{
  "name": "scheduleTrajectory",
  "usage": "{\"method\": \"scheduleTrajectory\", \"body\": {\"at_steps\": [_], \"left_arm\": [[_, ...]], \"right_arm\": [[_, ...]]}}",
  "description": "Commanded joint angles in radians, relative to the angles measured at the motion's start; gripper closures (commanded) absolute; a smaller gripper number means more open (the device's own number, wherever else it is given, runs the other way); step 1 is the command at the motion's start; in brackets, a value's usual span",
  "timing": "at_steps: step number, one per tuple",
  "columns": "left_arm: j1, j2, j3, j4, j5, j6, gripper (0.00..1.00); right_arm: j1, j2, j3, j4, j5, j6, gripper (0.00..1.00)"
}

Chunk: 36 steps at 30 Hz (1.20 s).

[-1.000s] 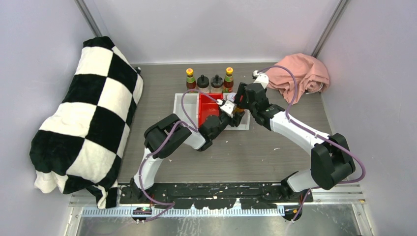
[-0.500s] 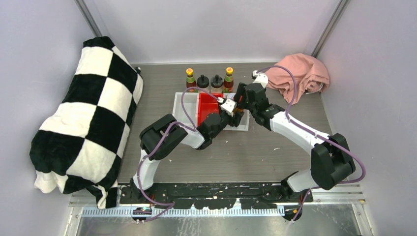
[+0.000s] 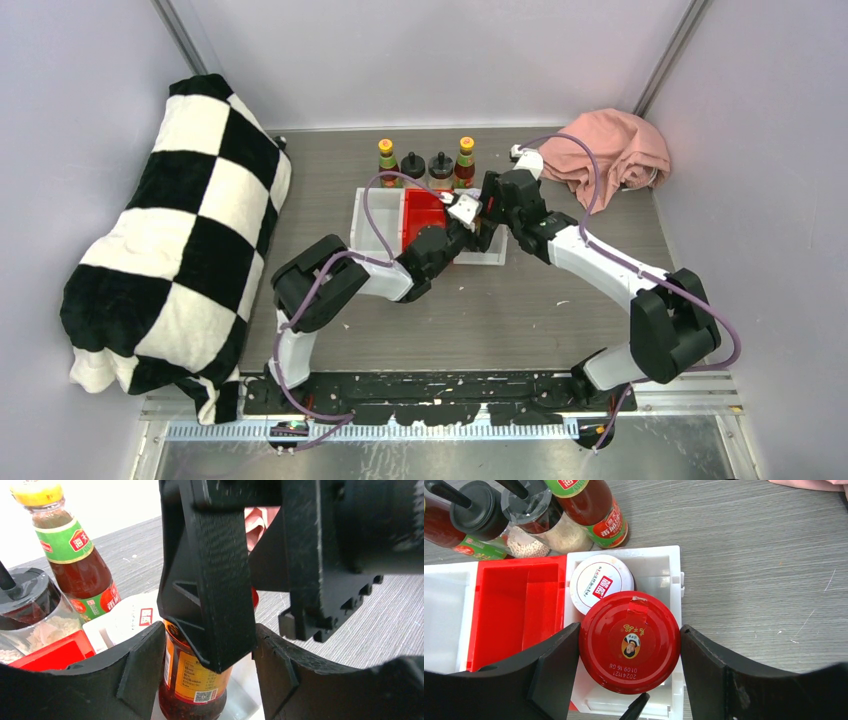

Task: Organize the condiment bottles
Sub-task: Place the bottle in the storage box.

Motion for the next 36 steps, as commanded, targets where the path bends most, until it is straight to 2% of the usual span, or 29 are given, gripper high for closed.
{"method": "scheduleTrajectory", "body": {"at_steps": [1, 13, 26, 36], "left_arm": [[-0.004, -0.061, 0.004, 0.028, -0.023, 0.013, 0.36], [-0.020, -0.236, -0.106, -0.042, -0.094, 0.006, 0.40], [-0.049, -0.509, -0.166, -0.375, -0.152, 0.067, 0.41], [-0.083, -0.708, -0.201, -0.581, -0.268, 0.050, 0.43]], "right_arm": [[0.000, -0.017, 0.049, 0.120, 0.005, -0.001, 0.99], [0.002, -0.010, 0.082, 0.100, -0.016, -0.031, 0.99], [0.005, 0.019, 0.128, 0.092, -0.065, -0.077, 0.99], [0.044, 0.050, 0.114, 0.135, -0.098, -0.142, 0.99]]}}
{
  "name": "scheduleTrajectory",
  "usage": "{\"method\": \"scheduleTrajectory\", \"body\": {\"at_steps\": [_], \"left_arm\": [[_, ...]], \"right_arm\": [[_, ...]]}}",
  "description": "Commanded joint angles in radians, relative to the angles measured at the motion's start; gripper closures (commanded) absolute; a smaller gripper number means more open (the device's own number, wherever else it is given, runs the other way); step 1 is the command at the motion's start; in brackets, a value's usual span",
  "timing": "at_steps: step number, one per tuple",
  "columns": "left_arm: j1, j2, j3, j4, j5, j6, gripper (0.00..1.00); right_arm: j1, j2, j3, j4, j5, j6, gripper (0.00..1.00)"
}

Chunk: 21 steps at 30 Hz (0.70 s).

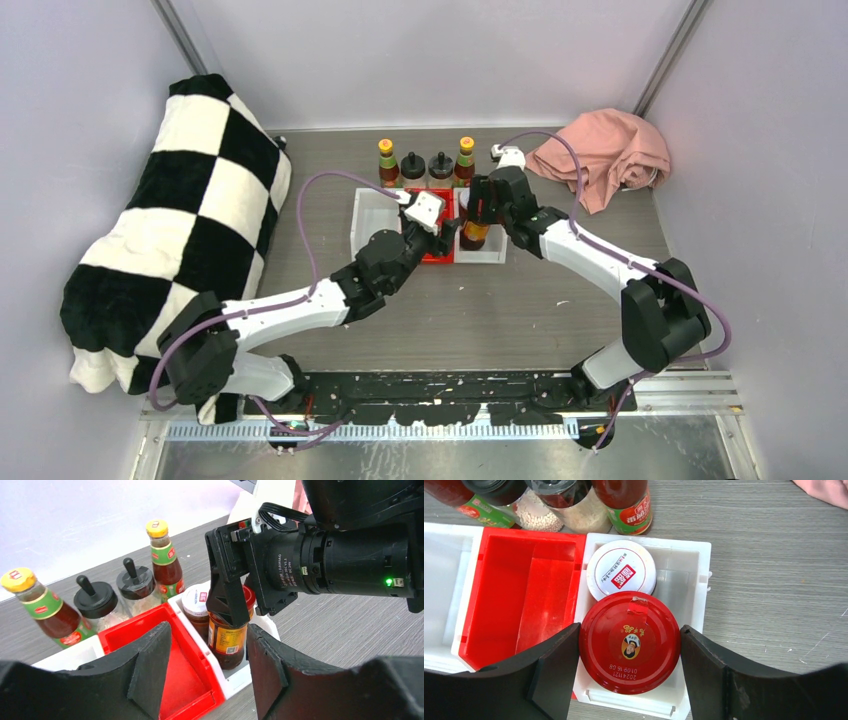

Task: Organize the condiment bottles
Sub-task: Place the bottle in the storage box.

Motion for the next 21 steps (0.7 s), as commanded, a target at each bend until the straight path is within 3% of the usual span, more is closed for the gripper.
{"method": "scheduleTrajectory", "body": {"at_steps": [1, 21], "left_arm": [[-0.017, -0.081, -0.022, -0.106, -0.083, -0.012, 0.43], [-0.070, -0.268, 0.011, -0.380, -0.296, -0.114, 0.43]], "right_arm": [[0.042, -0.014, 0.057, 0.165, -0.007, -0.047, 0.99], [0.206, 0.063, -0.107, 0.367, 0.257, -0.232, 0.99]]}}
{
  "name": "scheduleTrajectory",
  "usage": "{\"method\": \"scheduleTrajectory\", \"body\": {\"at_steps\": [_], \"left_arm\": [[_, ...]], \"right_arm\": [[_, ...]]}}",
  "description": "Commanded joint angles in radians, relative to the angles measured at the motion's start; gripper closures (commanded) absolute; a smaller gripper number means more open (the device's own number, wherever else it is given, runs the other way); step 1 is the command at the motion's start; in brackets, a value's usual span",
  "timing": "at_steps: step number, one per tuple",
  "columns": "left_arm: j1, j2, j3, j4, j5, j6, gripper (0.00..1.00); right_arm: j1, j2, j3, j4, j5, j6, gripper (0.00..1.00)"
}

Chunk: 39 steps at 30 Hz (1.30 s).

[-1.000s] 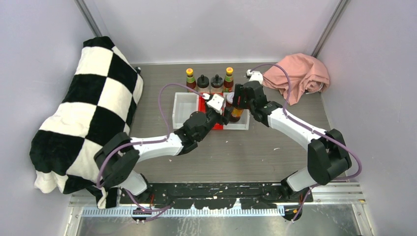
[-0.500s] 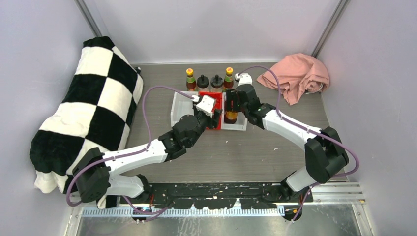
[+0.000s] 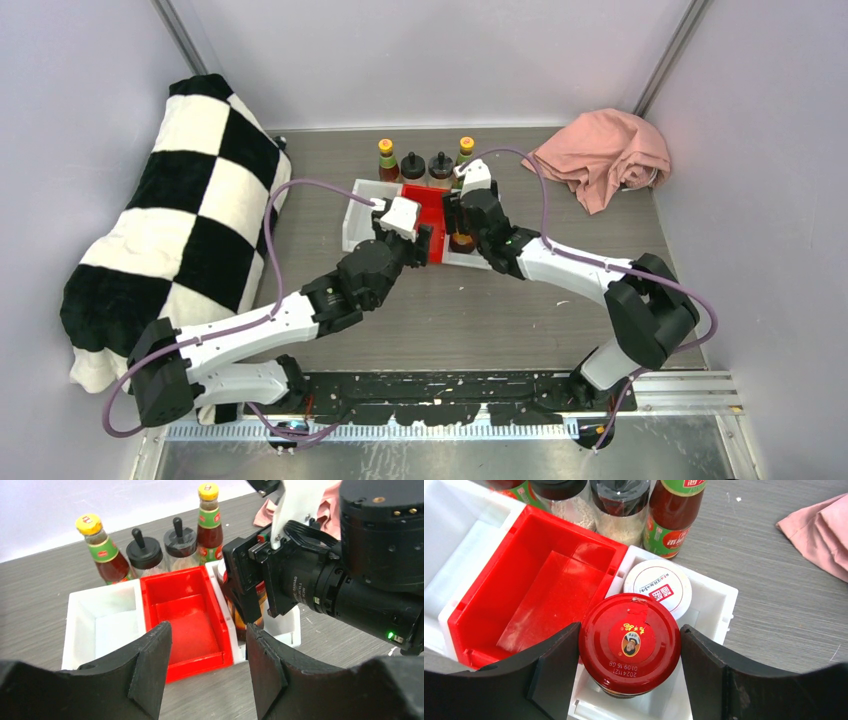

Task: Organize the condiment bottles
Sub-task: Place the bottle in the storage box.

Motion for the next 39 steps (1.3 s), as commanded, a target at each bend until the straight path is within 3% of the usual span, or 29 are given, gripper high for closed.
{"method": "scheduleTrajectory", "body": {"at_steps": [1, 4, 7, 13, 16, 20, 39], "left_arm": [[-0.012, -0.047, 0.031, -0.057, -0.088, -0.040, 0.43], [-0.013, -0.055, 0.034, -0.075, -0.109, -0.050, 0.43], [-0.016, -0.061, 0.035, -0.086, -0.118, -0.055, 0.43], [-0.020, -0.065, 0.040, -0.098, -0.121, -0.060, 0.43], [-0.023, -0.068, 0.045, -0.109, -0.125, -0.063, 0.43], [-0.025, -0.069, 0.048, -0.117, -0.128, -0.065, 0.43], [-0.026, 0.017, 0.122, -0.145, -0.130, -0.063, 0.43]], "right_arm": [[0.021, 0.026, -0.044, 0.146, 0.100, -0.022, 0.99], [0.029, 0.032, -0.069, 0.162, 0.145, -0.006, 0.99], [0.038, 0.022, -0.096, 0.165, 0.192, 0.019, 0.91], [0.051, -0.005, -0.116, 0.141, 0.220, 0.054, 0.59], [0.057, -0.019, -0.115, 0.128, 0.225, 0.059, 0.34], [0.063, -0.036, -0.110, 0.121, 0.226, 0.063, 0.20], [0.066, -0.156, -0.031, 0.070, 0.177, 0.039, 0.14]]}}
